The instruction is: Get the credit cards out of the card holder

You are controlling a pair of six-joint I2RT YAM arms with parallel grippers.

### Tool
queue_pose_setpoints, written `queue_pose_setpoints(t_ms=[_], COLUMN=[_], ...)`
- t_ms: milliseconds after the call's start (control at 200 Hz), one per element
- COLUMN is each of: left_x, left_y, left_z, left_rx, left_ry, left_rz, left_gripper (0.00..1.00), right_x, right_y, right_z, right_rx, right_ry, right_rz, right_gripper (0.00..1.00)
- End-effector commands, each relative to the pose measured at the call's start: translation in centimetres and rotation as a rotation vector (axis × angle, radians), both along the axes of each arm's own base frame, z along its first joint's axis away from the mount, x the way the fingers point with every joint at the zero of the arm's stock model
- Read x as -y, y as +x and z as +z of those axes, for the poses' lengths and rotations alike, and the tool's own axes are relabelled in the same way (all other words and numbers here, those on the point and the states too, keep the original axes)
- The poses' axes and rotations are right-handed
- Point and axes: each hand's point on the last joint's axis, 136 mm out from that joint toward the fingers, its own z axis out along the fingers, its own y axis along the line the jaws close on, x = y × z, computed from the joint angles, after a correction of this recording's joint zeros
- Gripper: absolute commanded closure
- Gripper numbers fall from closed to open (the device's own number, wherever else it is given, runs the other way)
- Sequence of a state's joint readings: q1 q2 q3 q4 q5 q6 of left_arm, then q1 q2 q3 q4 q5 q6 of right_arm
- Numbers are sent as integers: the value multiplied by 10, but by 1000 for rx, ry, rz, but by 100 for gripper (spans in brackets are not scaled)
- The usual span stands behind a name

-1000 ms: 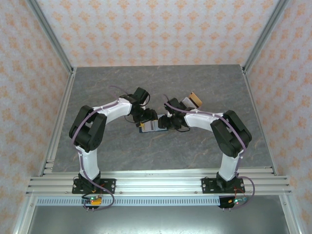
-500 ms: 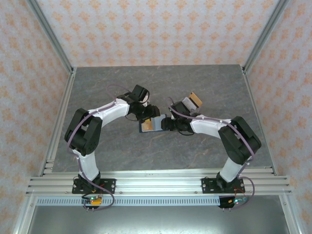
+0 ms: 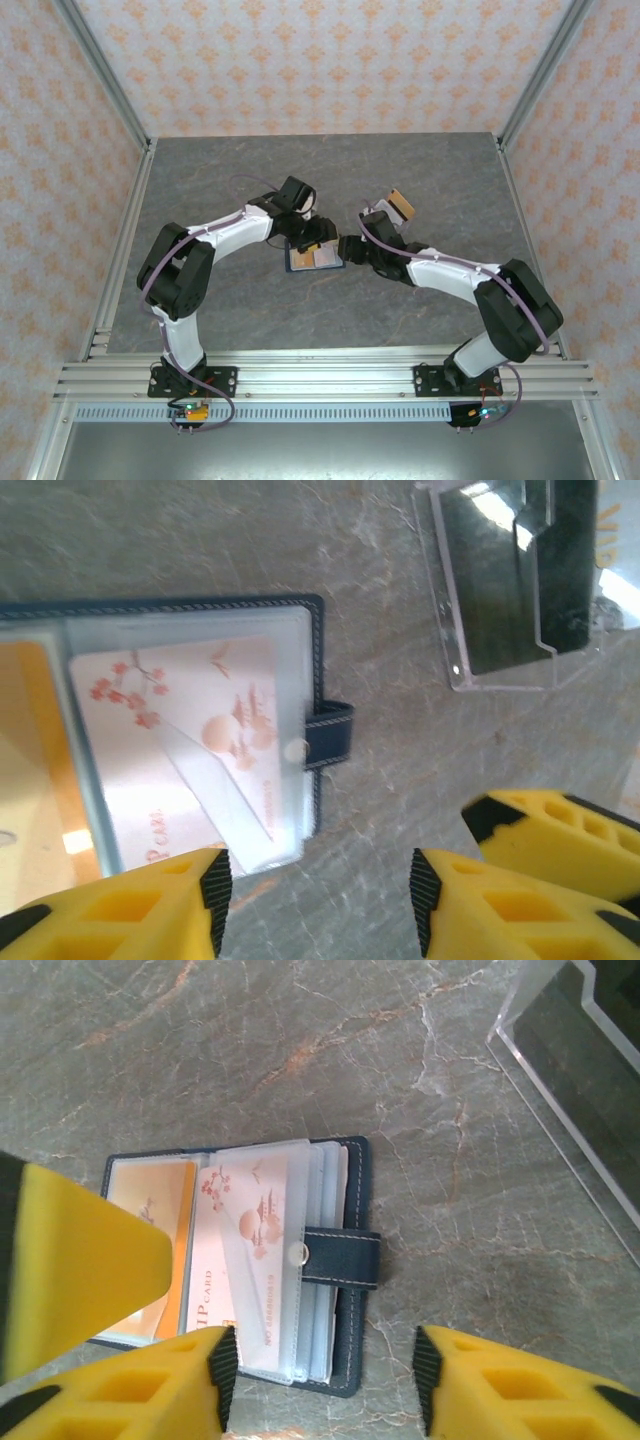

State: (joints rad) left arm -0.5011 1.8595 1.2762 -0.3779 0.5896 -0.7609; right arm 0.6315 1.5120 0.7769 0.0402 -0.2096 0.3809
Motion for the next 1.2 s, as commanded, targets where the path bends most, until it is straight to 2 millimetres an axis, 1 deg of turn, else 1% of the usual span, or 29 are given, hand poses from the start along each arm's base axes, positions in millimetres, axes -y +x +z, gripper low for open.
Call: queue_pose_setpoints(t_ms=[0,70,120,195,340,641,851,1021,1086,1196], left_x=[-27,-39,-45,-43,-39,-27,-22,-23,-27,-27], left_y=[5,5,4,3,2,3,2,-1,-4,-7], left_z=[-4,-12,-17,-23,-30,-32,-37,-38,-43,-44], left_rx=[7,-3,-14,-26,-50,-64,-80,-85,-92,-86], left_ry=[87,98,93,74,58,25,18,30,54,54], left_rz=[82,127,150,150,139,108,93,84,81,62], left_gripper=[52,56,57,61,65,66,65,65,66,66], right_x=[-10,-18,-22,-27,-35,-36,-34,-31,-30,-29], right_y=[7,7,6,6,5,7,7,7,6,5], right_z=[7,4,2,-1,-10,-35,-47,-59,-64,-68], right_rx=[6,-22,-39,-59,-105,-188,-230,-273,-287,-305], right_ry=[34,44,49,62,71,13,-20,-60,-74,-91], right_rz=[22,49,62,81,98,93,85,71,67,66], right_gripper=[59,69,74,80,85,87,86,86,86,87])
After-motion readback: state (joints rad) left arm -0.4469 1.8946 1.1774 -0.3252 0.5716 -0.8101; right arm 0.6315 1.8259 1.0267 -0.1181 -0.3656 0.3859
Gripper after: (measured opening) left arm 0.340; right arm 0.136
